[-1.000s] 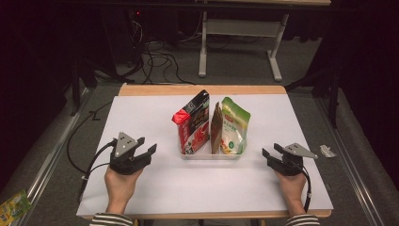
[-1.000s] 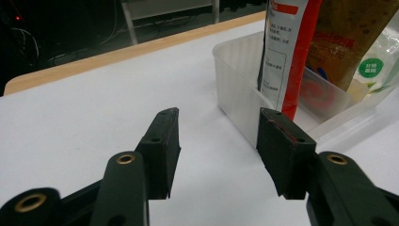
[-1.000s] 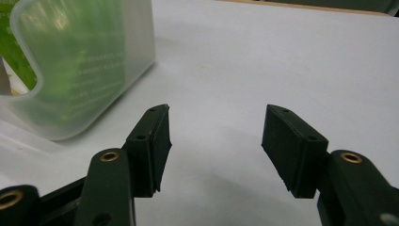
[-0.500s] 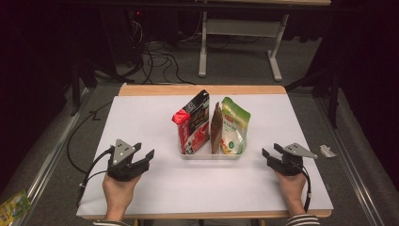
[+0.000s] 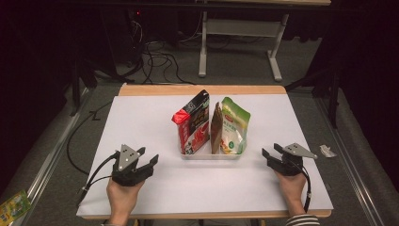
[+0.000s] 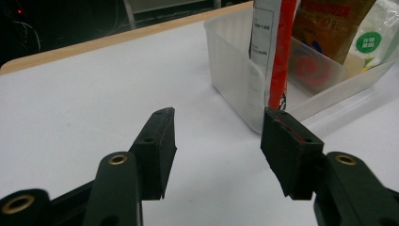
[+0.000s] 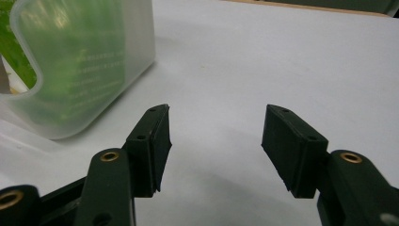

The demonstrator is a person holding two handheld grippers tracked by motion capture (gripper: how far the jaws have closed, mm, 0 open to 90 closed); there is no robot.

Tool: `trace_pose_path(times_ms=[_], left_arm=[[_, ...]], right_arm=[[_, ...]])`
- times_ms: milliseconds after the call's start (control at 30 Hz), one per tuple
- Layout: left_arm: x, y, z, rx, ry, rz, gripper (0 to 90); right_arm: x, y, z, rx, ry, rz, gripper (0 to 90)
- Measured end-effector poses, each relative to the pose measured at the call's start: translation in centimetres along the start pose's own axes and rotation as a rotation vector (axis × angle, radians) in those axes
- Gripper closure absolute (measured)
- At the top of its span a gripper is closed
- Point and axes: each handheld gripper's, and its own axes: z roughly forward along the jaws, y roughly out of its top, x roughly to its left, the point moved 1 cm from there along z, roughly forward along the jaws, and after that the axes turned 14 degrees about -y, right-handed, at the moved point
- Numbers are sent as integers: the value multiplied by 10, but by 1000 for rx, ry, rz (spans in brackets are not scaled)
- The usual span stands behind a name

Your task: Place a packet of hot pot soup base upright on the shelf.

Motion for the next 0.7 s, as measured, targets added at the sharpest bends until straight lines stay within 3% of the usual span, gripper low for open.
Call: trace_pose_path(times_ms=[700], left_arm=[[-12, -9, 26, 3, -29, 3, 452]], right_arm=[[0, 0, 0, -3, -2, -3, 423]])
